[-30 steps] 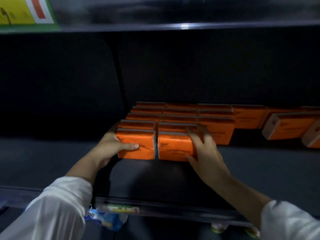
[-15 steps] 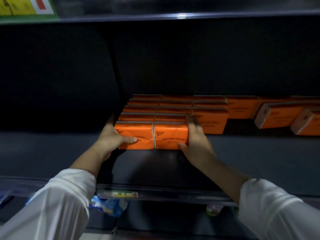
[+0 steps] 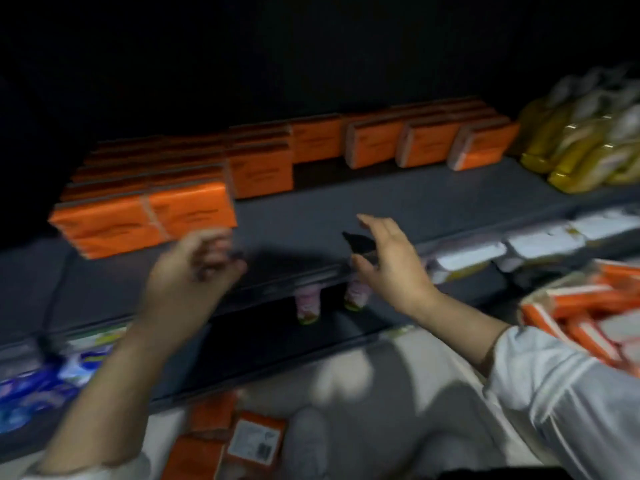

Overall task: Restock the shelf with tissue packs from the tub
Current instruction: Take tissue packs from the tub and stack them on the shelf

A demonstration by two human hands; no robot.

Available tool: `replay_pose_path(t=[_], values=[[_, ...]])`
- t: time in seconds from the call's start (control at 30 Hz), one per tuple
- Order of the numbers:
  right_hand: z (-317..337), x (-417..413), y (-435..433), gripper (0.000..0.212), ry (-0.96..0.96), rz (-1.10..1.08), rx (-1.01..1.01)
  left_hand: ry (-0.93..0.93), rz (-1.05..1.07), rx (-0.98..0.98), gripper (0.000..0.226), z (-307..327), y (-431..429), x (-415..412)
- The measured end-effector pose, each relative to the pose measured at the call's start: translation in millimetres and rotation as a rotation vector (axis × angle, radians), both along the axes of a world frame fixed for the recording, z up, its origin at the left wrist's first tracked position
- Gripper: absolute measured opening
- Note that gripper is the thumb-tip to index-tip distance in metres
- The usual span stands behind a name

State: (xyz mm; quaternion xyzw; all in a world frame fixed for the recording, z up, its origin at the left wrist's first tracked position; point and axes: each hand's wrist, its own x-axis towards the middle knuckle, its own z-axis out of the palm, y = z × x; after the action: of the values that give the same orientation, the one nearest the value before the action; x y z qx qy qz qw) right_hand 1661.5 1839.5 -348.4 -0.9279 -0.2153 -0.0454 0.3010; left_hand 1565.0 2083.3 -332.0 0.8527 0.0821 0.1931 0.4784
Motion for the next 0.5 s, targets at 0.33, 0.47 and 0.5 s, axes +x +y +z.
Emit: replay_pose_path(t=[0.33,0.47,0.5], values=[[-30,-15,-187,0.050,0.094,-0.275,-0.106,0.310,-0.757,0.574,0.031,-40,-195,23],[-53,-12,-248,0.050,0.139,-0.428,-0.152,0.331,-0.742,0.572,0.024,-51,-238,41],[-61,-11,-261,0.050,0.157,-0.469,-0.149,0.341,-0.744,0.576,0.023,-54,-248,45]])
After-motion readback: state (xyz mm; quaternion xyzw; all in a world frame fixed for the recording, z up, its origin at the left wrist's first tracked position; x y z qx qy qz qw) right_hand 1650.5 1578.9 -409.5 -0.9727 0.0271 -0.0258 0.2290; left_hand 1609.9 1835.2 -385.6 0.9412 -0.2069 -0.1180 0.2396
